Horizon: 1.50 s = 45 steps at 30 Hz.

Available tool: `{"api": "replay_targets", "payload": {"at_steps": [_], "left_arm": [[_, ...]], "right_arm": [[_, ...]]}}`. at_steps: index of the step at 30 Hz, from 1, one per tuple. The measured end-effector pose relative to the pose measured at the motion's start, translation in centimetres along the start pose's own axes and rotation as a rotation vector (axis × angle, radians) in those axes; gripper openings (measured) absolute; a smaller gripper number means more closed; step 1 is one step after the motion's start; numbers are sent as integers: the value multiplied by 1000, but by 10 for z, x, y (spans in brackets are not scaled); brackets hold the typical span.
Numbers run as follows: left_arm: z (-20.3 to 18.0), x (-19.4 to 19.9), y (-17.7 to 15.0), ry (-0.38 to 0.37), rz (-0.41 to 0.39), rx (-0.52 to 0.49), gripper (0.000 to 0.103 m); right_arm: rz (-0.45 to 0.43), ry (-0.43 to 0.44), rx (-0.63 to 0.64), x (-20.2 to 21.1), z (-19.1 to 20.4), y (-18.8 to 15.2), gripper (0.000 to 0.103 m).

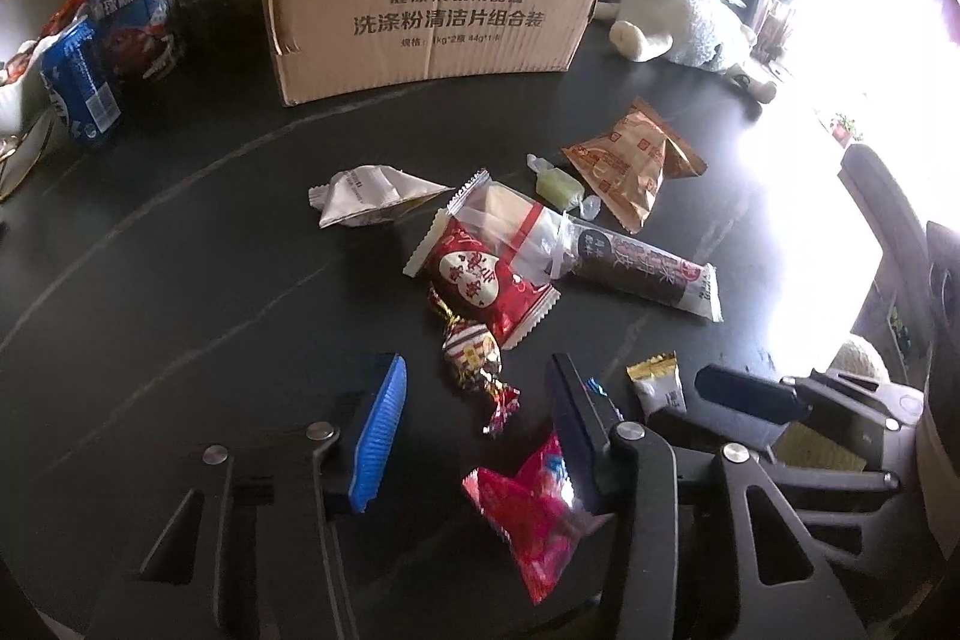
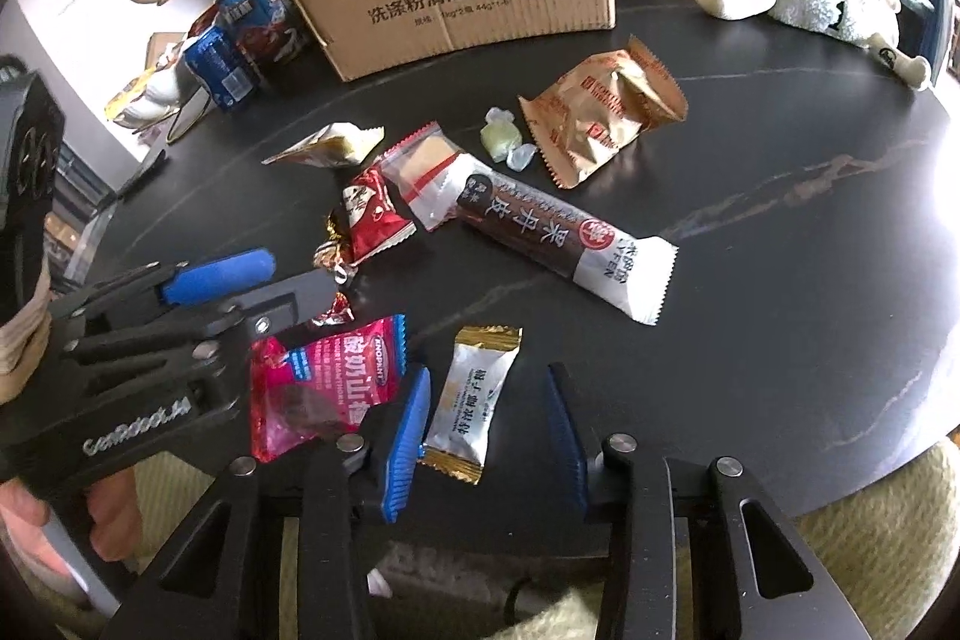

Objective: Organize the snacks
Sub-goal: 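Grasp a red-gold wrapped candy with the left tool while the right tool grasps another small candy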

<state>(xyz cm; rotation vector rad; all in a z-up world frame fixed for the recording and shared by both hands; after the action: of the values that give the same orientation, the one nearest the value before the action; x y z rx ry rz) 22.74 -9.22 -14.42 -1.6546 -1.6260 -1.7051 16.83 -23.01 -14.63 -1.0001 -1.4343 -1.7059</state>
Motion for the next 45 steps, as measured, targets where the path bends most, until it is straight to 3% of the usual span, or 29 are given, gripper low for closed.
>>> {"api": "replay_targets", "payload": {"at_steps": [9,13,21,34,45], "left_arm": [[1,-13,5,3,23,7,39],[2,-15,7,8,27,7,34],[4,-18,7,7,39,22,22],[-4,-1,7,0,4,14,22],[-16,38,16,15,-81,-14,22]], "right_arm": [[1,0,3,-6,-2,4,29],[-3,7,15,-7,1,4,21],[-24,13,3,-6,-2,8,15],[-91,32,20,7,4,16,12],[-183,45,40,38,8,26,12]]}}
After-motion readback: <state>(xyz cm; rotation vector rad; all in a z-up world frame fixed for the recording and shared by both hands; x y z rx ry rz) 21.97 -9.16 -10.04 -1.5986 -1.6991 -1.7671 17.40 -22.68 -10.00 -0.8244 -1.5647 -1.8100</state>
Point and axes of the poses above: each gripper's, at about its wrist camera, not at the fingertips, and x roughly against the way its jaws point, z to its left, y to its top, the point moved 1 cm from there along -x, roughly the way its jaws point, and after that the axes turned 8 degrees about -y, right-handed, at the moved point
